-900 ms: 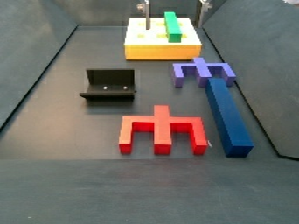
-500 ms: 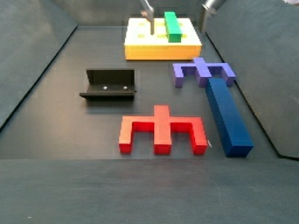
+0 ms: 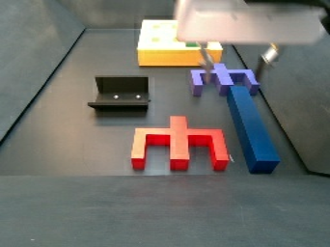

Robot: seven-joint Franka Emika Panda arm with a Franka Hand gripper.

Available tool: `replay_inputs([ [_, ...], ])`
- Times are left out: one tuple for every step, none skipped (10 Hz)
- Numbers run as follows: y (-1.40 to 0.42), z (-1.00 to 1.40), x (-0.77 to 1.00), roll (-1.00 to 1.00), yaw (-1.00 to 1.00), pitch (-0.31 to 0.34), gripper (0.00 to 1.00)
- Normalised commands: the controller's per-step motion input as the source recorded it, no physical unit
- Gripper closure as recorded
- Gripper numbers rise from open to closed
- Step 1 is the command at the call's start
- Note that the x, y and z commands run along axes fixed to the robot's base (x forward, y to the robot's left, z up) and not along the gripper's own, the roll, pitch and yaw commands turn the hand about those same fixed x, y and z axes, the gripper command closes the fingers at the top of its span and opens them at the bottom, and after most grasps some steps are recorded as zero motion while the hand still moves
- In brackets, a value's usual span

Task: Pick up the blue object. Move up. Move to above the board. Insert the blue object.
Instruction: Pick up the blue object.

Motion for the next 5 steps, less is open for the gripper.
replay_inputs([
  [0.12,-0.84,-0.73,0.01,-0.02,-0.227,0.00],
  [0.17,-0.85,-0.65,0.01,0.00,-0.220,0.00],
  [0.49,-0.96,-0.09,0.00,0.00,-0.033,0.00],
  [0.36,-0.83,-0.02,0.06,-0.04,0.000,0.00],
  [0.27,-0.77,0.09,0.11,-0.15,0.134,0.00],
])
